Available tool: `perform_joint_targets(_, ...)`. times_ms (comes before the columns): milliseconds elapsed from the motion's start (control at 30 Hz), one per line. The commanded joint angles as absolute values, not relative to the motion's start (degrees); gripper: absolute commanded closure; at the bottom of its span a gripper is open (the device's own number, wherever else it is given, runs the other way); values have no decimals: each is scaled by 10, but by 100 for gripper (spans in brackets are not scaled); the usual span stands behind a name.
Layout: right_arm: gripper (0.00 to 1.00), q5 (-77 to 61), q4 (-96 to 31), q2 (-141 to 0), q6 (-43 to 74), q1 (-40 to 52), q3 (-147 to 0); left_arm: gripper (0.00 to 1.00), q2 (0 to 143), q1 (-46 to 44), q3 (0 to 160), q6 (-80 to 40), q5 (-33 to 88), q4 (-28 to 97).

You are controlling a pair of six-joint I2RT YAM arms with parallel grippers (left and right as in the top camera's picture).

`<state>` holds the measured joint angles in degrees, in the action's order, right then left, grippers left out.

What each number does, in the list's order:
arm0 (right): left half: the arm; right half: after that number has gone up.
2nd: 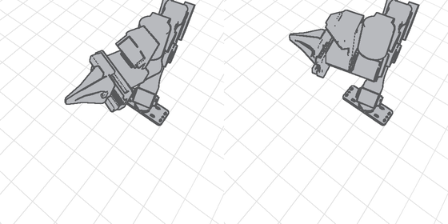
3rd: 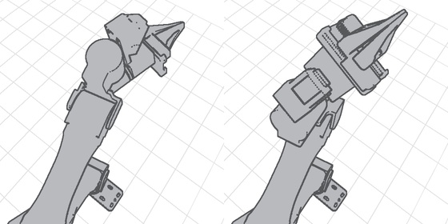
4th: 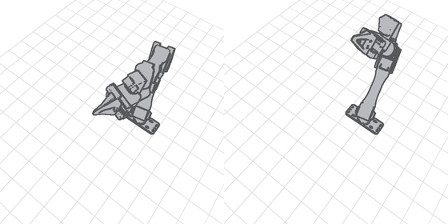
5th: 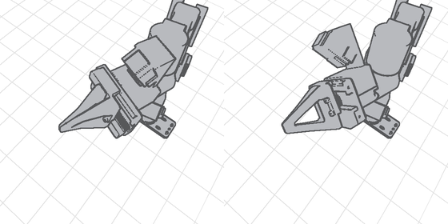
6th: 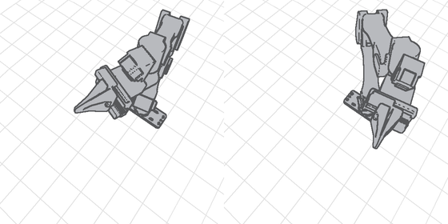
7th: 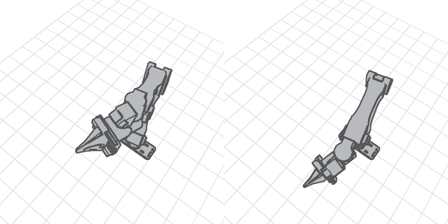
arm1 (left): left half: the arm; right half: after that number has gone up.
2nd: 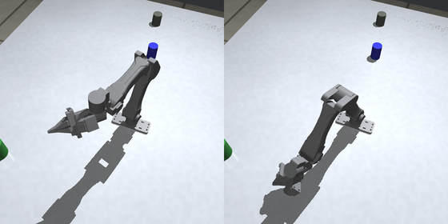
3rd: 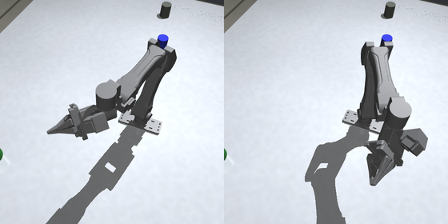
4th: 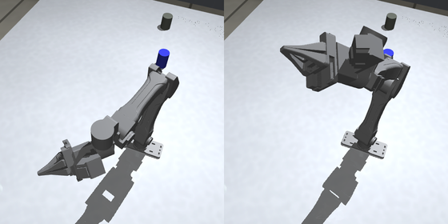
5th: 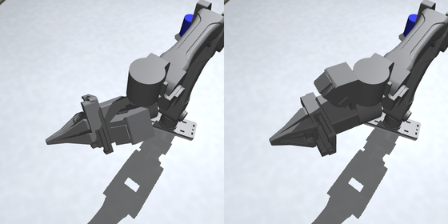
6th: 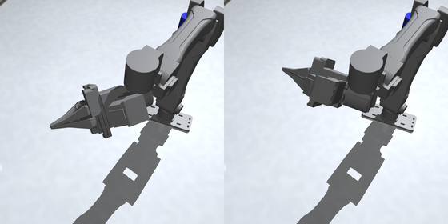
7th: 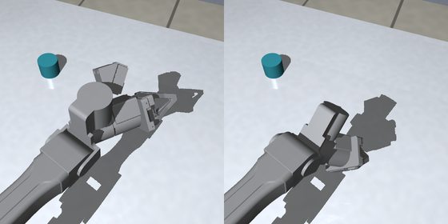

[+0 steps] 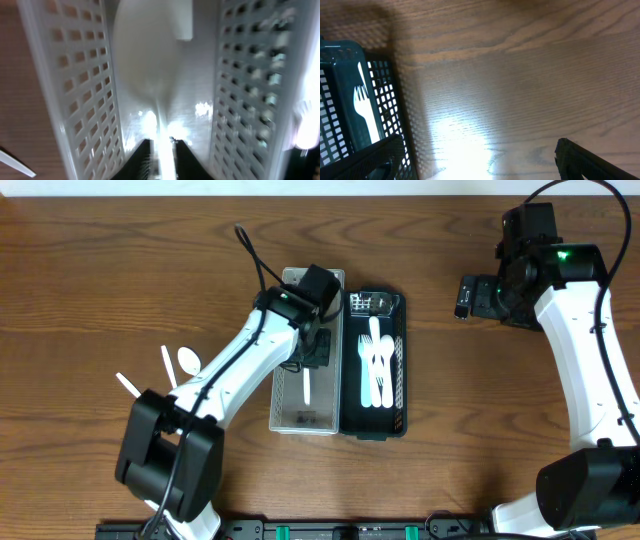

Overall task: Pack container
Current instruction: 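Carry spoon with left gripper into the clear caddy and release, then lower left gripper onto the next white spoon and grasp it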

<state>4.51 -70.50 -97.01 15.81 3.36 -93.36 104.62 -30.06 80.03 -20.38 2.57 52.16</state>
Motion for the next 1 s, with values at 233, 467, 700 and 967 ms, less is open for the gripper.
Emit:
perform_joint_targets(233,1,45,-707,-969,145,34,-931,47,973,-297,856,-168,-4,580)
perform_joint_targets(467,1,45,-707,-969,140,34,-931,24,851,-218,868,-193,-108,652)
perform_joint_targets(700,1,45,-705,-969,140,34,-931,3,832,-33,826,-207,-58,668)
perform_joint_targets(967,1,45,-706,-969,140,34,-931,2,914,67,711,-181,39,559)
